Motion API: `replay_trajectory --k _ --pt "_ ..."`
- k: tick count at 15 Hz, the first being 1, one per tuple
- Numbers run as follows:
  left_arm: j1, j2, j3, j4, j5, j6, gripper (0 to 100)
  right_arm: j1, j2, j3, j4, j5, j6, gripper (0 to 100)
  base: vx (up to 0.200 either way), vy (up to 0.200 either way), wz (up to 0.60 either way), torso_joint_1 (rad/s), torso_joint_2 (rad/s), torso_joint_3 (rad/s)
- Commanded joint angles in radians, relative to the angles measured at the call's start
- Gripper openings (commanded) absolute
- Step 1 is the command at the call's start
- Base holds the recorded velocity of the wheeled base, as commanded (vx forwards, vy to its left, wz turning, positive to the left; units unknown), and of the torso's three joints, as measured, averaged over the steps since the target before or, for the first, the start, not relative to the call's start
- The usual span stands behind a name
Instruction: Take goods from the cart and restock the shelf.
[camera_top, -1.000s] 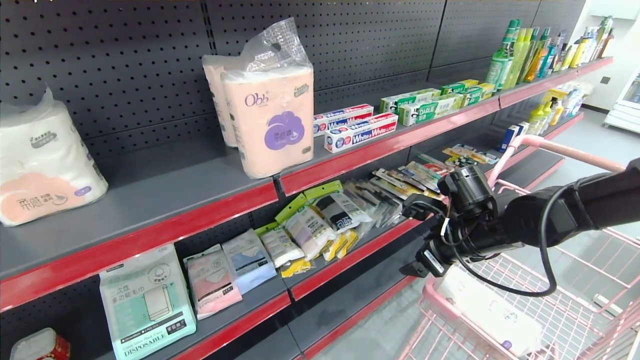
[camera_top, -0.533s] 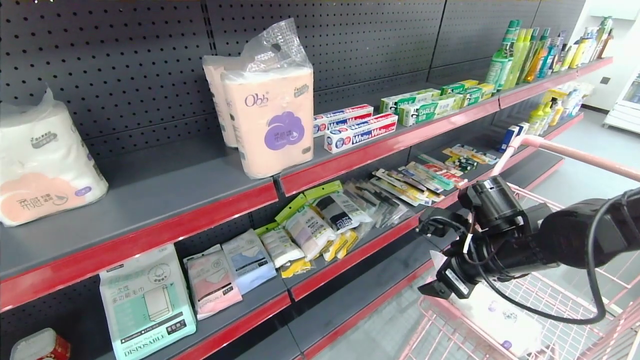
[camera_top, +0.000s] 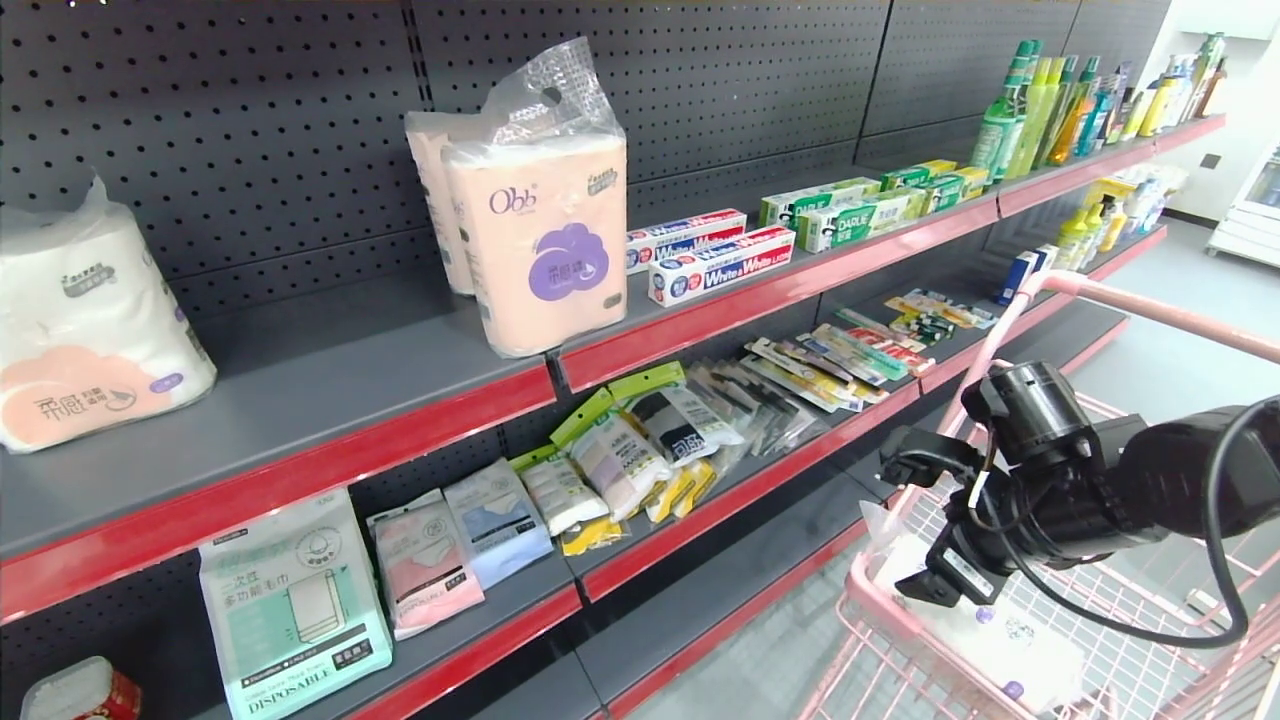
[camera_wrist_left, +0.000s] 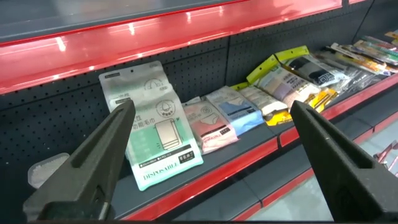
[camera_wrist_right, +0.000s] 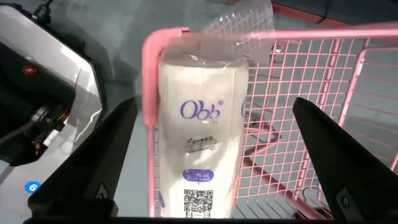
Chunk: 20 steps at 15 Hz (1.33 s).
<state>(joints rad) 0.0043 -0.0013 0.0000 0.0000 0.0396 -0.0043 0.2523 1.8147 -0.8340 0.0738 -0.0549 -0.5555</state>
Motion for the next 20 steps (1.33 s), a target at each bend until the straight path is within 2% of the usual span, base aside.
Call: replay_trajectory --k 1,10,16,20 --pt "0.002 0.001 0.0 0.0 0.002 0.0 100 -0.042 0.02 0.009 0.0 0.001 -0.041 100 0.0 0.0 0.0 0.0 0.0 0.0" --pt "0.002 0.001 0.0 0.0 0.0 0.0 100 -0.042 0.135 -0.008 -0.014 0.001 -0.029 100 0.0 0.0 0.0 0.0 0.0 0.0" --pt "0.002 0.001 0.0 0.0 0.0 0.0 100 -0.085 0.187 -0.04 -0.016 0.001 -0.029 100 0.0 0.0 0.0 0.0 0.0 0.0" --pt "0.002 0.001 0.0 0.002 0.0 0.0 100 -0.07 0.219 -0.062 -0.016 0.004 -0.038 100 0.0 0.0 0.0 0.0 0.0 0.0"
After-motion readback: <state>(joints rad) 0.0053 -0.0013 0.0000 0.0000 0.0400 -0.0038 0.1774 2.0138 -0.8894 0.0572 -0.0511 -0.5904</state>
